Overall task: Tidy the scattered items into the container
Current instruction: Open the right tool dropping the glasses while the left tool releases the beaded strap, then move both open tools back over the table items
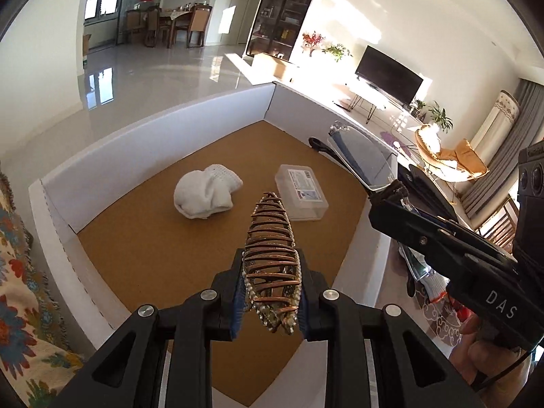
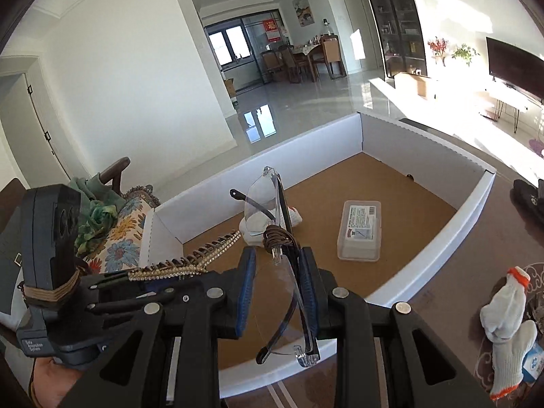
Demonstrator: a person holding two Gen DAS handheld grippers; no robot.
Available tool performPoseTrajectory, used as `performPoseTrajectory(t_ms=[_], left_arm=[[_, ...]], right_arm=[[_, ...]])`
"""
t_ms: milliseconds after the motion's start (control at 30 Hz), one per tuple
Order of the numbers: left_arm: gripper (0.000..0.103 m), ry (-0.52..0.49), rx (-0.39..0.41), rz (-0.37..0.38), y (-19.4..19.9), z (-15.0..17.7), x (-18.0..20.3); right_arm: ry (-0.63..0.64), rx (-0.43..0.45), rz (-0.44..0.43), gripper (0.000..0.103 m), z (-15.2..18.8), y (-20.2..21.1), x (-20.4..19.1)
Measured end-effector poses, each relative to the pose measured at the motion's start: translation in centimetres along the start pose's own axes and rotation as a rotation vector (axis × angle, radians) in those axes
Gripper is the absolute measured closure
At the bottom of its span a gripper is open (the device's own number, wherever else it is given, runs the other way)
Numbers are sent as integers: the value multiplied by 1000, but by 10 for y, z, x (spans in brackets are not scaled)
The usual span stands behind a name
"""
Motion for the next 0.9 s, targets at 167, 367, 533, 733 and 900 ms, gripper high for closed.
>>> performPoseTrajectory(t_ms=[167, 367, 533, 733, 900], left_arm=[[77, 57, -94, -47, -32, -4, -26], [34, 154, -125, -61, -32, -1, -48], [34, 106, -53, -82, -11, -2, -30], [28, -84, 69, 48, 38, 1, 72], [6, -223, -3, 286, 34, 59, 186]], right_arm=[[-11, -142, 16, 76, -9, -66, -1], [-39, -273, 75, 55, 8, -104, 12], [-142, -166, 42, 49, 3, -66, 24], [-159, 81, 124, 49, 30, 47, 59], [-161, 141, 356, 49, 118, 142, 131]])
Point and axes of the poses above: each gripper's, at about its wrist camera, not at the fingertips, and y roughly against the way its jaws point, x to its right, z to its underside, the point moved 6 cm from there along -y, roughly the way its jaws point, and after that the axes turned 10 degrees about z, right-handed, at the moved point
